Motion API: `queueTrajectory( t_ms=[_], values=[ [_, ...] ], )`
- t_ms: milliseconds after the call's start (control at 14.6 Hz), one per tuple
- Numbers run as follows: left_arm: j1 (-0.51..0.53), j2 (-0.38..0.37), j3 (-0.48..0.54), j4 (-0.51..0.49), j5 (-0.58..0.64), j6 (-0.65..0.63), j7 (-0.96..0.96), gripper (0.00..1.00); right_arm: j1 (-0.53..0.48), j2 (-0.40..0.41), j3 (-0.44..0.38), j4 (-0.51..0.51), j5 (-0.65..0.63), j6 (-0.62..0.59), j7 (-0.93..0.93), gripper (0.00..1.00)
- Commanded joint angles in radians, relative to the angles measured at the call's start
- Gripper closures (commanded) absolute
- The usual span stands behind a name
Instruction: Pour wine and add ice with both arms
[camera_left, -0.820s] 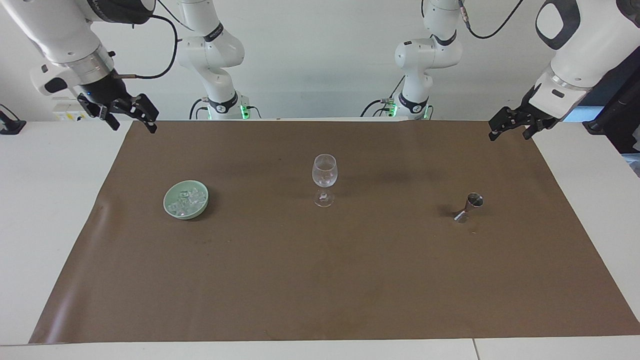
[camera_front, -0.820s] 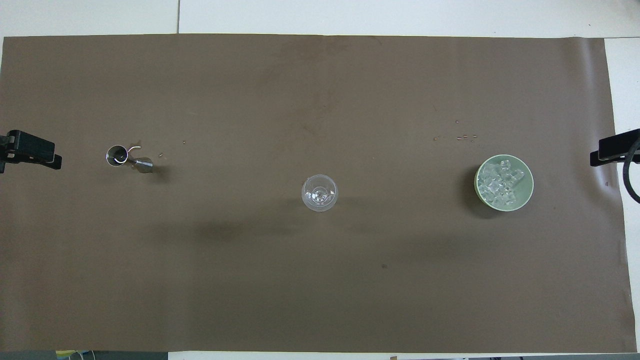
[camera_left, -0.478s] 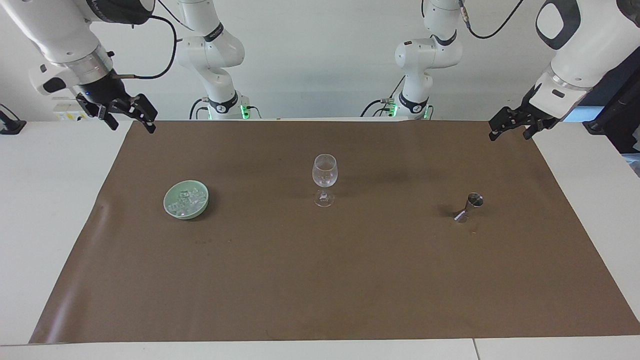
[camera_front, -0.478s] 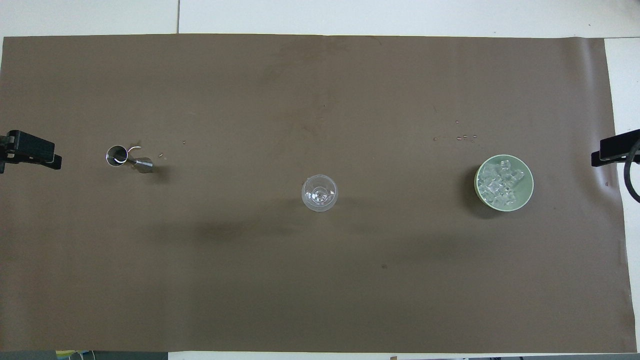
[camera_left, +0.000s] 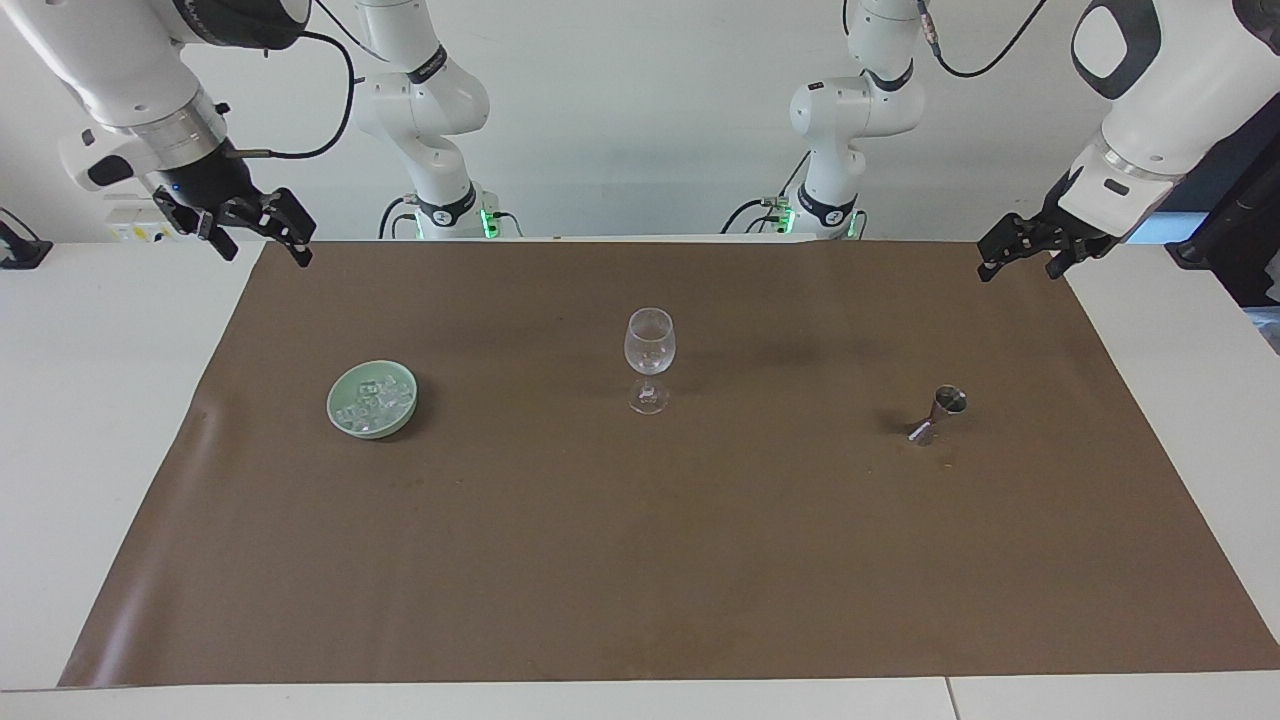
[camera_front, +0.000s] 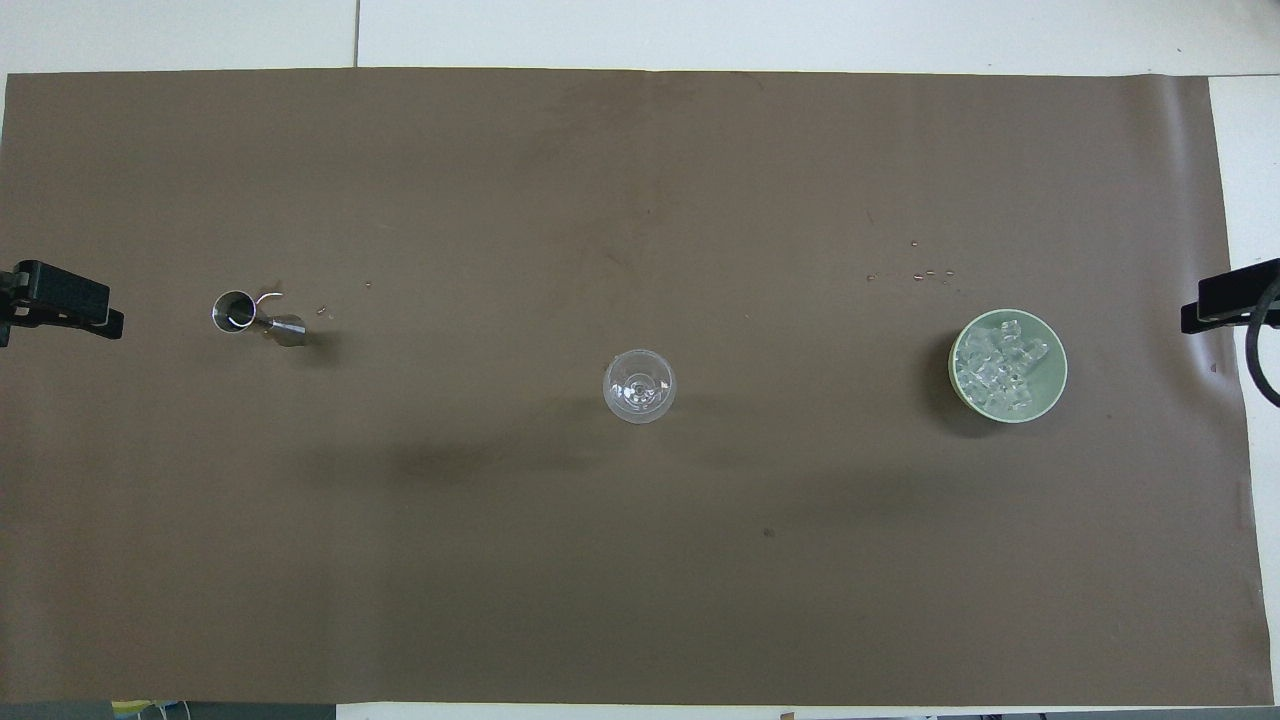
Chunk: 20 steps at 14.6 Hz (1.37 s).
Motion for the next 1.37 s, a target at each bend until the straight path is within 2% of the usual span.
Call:
queueTrajectory(
  t_ms=[0,410,615,889,1162,1299],
  values=[
    [-0.014,-0.006,0.015,-0.007,0.015,-0.008,0.007,0.00,-0.001,-0.006,0.000,-0.010,-0.002,-0.004,-0.022,0.00],
    [-0.014,-0.006,0.016,-0.007,0.019,-0.010,0.008,0.00,-0.001,-0.006,0.000,-0.010,0.000,-0.004,-0.022,0.00],
    [-0.023,-0.006,0.013,-0.030,0.020,0.082,0.017,0.00,-0.002,-0.006,0.000,-0.010,0.000,-0.004,-0.022,0.00],
    [-0.023,-0.012,0.012,-0.042,0.020,0.084,0.016,0.00,-0.002,-0.006,0.000,-0.010,0.000,-0.004,-0.022,0.00],
    [-0.011,-0.003,0.015,-0.022,0.017,0.046,0.007,0.00,-0.002,-0.006,0.000,-0.010,0.000,-0.004,-0.022,0.00],
    [-0.005,0.025,0.018,0.014,0.005,-0.019,0.005,0.00,-0.002,-0.006,0.000,-0.010,0.000,-0.004,-0.022,0.00]
  ],
)
